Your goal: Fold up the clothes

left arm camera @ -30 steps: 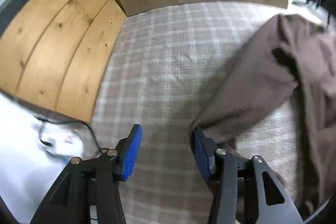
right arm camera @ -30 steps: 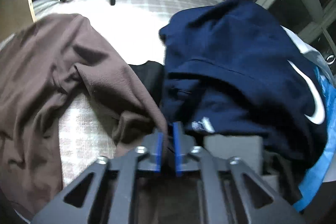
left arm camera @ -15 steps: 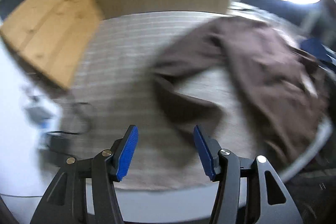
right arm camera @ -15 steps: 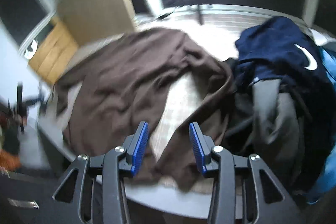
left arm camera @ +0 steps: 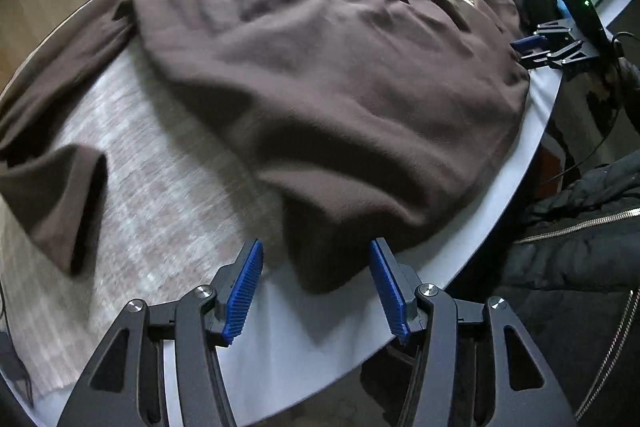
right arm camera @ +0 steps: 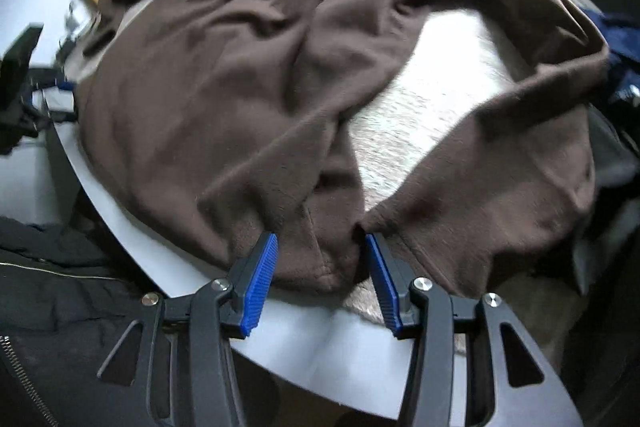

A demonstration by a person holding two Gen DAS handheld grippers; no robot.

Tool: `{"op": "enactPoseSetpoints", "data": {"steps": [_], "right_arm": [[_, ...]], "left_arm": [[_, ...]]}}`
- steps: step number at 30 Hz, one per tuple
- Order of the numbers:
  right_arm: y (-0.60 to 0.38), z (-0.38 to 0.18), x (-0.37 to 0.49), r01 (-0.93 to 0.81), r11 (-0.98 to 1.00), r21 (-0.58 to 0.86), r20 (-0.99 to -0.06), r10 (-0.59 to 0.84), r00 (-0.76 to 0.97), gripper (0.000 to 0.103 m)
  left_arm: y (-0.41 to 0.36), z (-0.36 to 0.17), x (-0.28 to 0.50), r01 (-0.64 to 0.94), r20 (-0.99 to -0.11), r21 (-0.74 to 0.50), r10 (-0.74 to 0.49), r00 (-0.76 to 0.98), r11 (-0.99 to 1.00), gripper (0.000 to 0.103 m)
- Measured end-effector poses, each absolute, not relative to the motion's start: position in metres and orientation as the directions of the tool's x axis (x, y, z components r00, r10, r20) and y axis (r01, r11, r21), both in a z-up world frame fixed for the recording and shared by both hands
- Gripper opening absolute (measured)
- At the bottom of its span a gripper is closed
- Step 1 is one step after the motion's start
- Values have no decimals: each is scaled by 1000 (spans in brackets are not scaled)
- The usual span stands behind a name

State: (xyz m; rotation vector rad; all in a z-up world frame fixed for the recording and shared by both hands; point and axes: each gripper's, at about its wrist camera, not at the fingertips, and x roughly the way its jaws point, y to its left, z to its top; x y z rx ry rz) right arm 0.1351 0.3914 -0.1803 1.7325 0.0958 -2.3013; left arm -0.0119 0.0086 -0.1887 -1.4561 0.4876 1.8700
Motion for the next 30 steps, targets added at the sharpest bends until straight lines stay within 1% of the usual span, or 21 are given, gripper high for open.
{"op": "enactPoseSetpoints", "data": {"steps": [2, 3, 5, 8, 11, 12, 13, 14, 16, 19, 21, 22, 23, 25, 26, 28, 29, 30], "right_arm": [[384, -178, 137, 276, -956, 99, -949, -174, -264, 46], [381, -176, 139, 297, -950, 98, -944, -183, -274, 46], [377, -173, 142, 318, -944, 93, -938, -190, -290, 46], [372, -178, 140, 338, -937, 89, -939, -192, -284, 46], [365, -186, 138, 373, -927, 52, -945, -166, -281, 45], [363, -186, 139, 382, -923, 40, -943, -161, -292, 38], [362, -185, 140, 389, -921, 31, -939, -160, -303, 27], [363, -181, 140, 384, -922, 54, -932, -185, -311, 2], [370, -168, 140, 355, -925, 135, -906, -260, -334, 3], [389, -131, 139, 279, -898, 342, -810, -432, -398, 2], [408, -105, 149, 221, -843, 491, -701, -533, -473, 2], [429, -92, 161, 181, -771, 610, -599, -598, -533, 2], [435, -92, 172, 145, -718, 681, -535, -622, -572, 2], [454, -106, 192, 37, -665, 746, -512, -608, -606, 2], [452, -123, 193, -20, -715, 699, -605, -576, -550, 2], [446, -155, 193, -126, -805, 579, -771, -491, -407, 6], [443, -170, 190, -170, -845, 508, -838, -439, -325, 6], [440, -177, 187, -183, -875, 449, -878, -393, -274, 6]], "left_arm": [[14, -188, -14, -726, -945, -137, 308, -108, -674, 35], [16, -189, -15, -727, -945, -140, 310, -104, -672, 31], [19, -191, -17, -728, -945, -145, 312, -99, -670, 14], [20, -185, -19, -717, -929, -179, 356, -103, -674, 3], [14, -169, -23, -700, -899, -203, 414, -144, -684, 3], [11, -162, -25, -686, -886, -220, 437, -158, -693, 3], [6, -154, -28, -670, -871, -239, 460, -172, -703, 3], [2, -146, -31, -653, -855, -260, 483, -186, -711, 3], [-4, -131, -31, -632, -839, -271, 500, -214, -726, 3], [-19, -97, -30, -619, -828, -256, 499, -256, -742, 3], [-28, -77, -26, -612, -834, -228, 477, -279, -757, 3], [-31, -68, -22, -605, -843, -214, 458, -283, -767, 3], [-34, -65, -19, -601, -848, -213, 451, -278, -770, 3], [-31, -77, -14, -602, -871, -260, 453, -191, -755, 4], [-24, -92, -11, -614, -893, -256, 426, -145, -746, 7], [-12, -122, -9, -644, -944, -185, 317, -94, -742, 10], [-9, -134, -9, -654, -960, -152, 268, -82, -741, 11], [-11, -141, -13, -648, -965, -146, 252, -73, -748, 11]]}}
